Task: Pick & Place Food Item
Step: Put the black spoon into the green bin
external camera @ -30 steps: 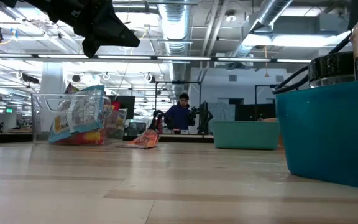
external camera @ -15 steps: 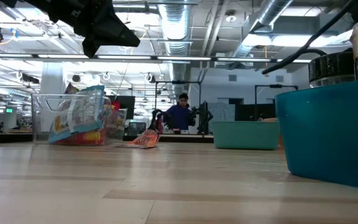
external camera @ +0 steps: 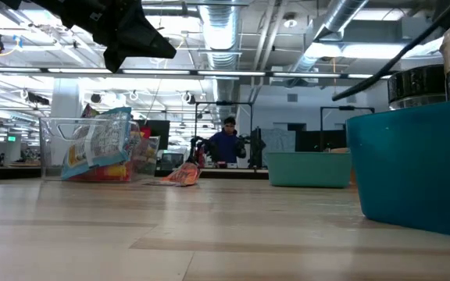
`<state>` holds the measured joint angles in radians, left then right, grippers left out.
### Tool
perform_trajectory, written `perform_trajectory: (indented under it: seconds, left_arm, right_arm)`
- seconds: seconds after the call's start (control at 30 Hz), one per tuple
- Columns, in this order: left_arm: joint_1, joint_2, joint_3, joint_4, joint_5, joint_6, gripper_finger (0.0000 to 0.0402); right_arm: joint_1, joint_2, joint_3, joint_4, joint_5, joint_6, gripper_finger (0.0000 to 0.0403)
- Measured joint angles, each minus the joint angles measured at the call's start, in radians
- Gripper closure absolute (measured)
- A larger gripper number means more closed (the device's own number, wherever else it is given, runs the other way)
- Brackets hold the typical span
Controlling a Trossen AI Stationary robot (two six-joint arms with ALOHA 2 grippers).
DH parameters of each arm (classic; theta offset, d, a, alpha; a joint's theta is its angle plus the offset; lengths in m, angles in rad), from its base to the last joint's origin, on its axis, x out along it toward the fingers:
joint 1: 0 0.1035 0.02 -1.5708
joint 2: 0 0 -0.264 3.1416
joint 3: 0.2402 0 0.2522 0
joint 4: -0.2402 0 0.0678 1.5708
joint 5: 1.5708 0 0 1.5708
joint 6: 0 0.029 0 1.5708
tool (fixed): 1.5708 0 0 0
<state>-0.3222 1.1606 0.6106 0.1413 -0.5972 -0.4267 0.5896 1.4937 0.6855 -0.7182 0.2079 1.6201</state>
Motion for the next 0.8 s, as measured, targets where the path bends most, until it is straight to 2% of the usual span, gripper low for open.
perform_trajectory:
  seconds: [0.4, 0.8]
  left_arm:
    - [0.0, 0.0, 0.0, 0.0, 0.0, 0.0, 0.0401]
    - [0.0, 0.0, 0.0, 0.0, 0.0, 0.0, 0.0401]
  right_arm:
    - [0.013, 0.001, -0.001, 0.022, -0.011, -0.004, 0.0317]
    - [0.012, 0.001, -0.001, -0.062, -0.003, 0.002, 0.0317]
